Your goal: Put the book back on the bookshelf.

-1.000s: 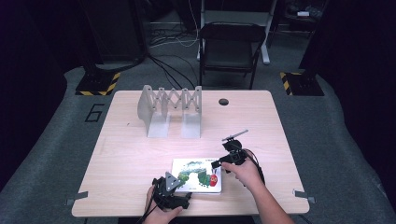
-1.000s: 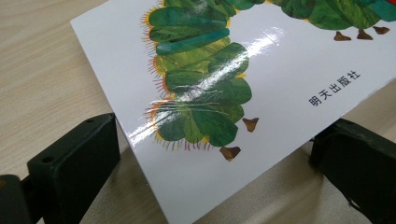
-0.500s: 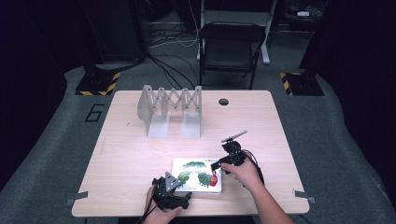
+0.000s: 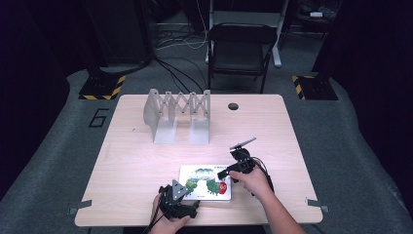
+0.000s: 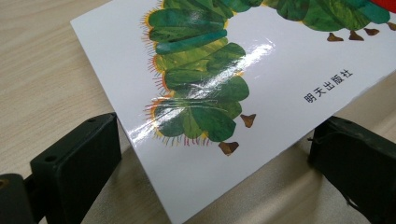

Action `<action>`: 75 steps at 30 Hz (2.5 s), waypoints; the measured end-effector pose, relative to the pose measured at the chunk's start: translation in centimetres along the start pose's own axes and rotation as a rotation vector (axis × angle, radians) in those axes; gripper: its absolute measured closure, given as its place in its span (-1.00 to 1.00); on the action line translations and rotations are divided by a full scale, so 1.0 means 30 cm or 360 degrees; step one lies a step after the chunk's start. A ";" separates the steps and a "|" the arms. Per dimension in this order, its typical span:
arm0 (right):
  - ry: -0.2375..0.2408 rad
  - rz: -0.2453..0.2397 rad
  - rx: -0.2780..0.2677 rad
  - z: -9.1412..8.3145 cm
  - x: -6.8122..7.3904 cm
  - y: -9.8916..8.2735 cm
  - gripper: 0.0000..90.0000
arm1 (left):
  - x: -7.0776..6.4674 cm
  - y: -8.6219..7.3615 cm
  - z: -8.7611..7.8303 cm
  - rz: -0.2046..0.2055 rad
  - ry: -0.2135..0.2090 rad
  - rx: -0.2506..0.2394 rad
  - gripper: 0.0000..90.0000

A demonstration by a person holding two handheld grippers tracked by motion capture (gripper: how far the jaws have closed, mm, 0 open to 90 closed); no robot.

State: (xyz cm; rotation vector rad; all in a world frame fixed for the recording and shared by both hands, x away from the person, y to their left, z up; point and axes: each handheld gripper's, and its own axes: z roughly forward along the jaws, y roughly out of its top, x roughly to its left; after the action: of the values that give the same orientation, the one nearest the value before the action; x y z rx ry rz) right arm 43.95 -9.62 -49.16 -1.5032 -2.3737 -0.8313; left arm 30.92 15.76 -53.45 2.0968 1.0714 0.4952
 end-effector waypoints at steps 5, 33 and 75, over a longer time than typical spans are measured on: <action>-0.0003 -0.0018 0.0005 0.003 0.008 0.001 -0.14 | 0.001 0.000 0.000 0.0003 -0.0010 0.0003 -0.96; 0.0096 0.0012 0.0005 0.010 -0.001 0.004 -0.19 | 0.003 -0.001 0.000 0.0012 -0.0013 -0.0005 -0.96; 0.0196 0.0059 -0.0011 0.007 -0.040 0.003 -0.07 | -0.003 -0.014 -0.009 -0.0007 0.0014 -0.0054 -0.86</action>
State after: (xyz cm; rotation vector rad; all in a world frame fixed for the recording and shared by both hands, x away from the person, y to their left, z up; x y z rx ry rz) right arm 44.61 -10.39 -49.85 -1.4500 -2.2505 -0.8970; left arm 30.48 15.98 -53.60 2.0640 1.0649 0.5177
